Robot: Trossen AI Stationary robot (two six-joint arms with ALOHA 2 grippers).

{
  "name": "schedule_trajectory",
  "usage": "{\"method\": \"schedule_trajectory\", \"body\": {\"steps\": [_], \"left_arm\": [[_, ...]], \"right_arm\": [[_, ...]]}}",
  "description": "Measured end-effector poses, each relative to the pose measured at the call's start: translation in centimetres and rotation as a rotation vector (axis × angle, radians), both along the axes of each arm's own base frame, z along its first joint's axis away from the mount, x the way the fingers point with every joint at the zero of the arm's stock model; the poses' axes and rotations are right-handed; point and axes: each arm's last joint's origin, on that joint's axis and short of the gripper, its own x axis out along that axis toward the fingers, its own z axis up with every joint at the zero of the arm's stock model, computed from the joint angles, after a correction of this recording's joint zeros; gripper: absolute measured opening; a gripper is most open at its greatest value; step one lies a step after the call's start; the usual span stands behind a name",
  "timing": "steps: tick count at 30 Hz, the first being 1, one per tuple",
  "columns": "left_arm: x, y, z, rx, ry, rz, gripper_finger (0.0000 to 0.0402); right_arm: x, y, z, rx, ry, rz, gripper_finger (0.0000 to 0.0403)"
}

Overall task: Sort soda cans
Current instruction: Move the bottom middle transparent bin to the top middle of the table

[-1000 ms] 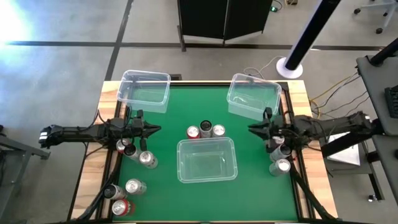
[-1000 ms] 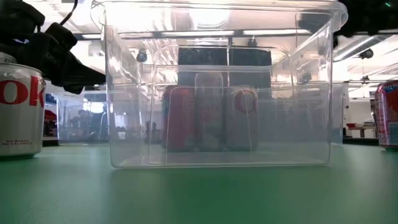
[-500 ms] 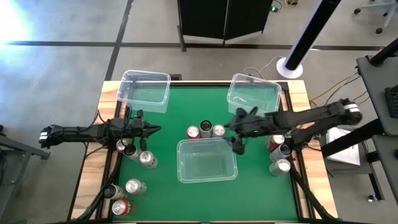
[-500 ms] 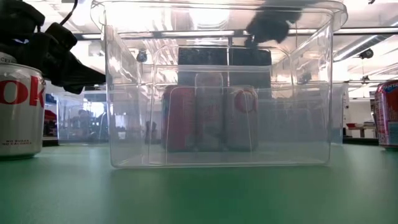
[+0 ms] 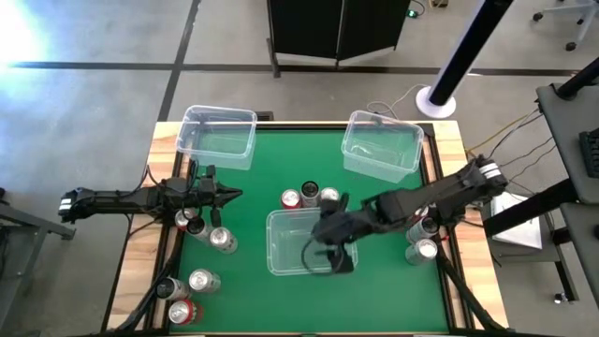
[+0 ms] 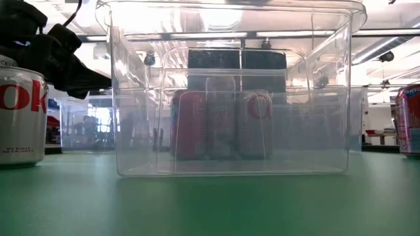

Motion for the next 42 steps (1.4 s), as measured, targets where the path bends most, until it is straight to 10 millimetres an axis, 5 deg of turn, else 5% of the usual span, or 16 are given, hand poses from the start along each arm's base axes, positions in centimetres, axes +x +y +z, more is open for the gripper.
{"method": "schedule_trajectory", "body": {"steps": [10,25,31,37,42], "left_arm": [[0.0,0.0,0.0,0.0,0.0,0.0,0.0004],[0.0,0.0,0.0,0.0,0.0,0.0,0.0004],[0.0,0.0,0.0,0.0,-0.003,0.0,0.0004],[0.0,0.0,0.0,0.0,-0.006,0.0,0.0004],[0.0,0.0,0.1,-0.006,-0.017,-0.002,0.0004]], "right_arm": [[0.8,5.5,-2.4,0.078,0.08,-0.067,0.0258],[1.7,6.7,-6.4,-0.007,0.159,-0.17,0.0214],[1.9,6.8,-7.1,-0.021,0.169,-0.163,0.0162],[2.1,6.9,-7.3,-0.048,0.163,-0.123,0.0066],[2.0,7.4,-5.8,0.015,0.157,-0.084,0.0025]]}}
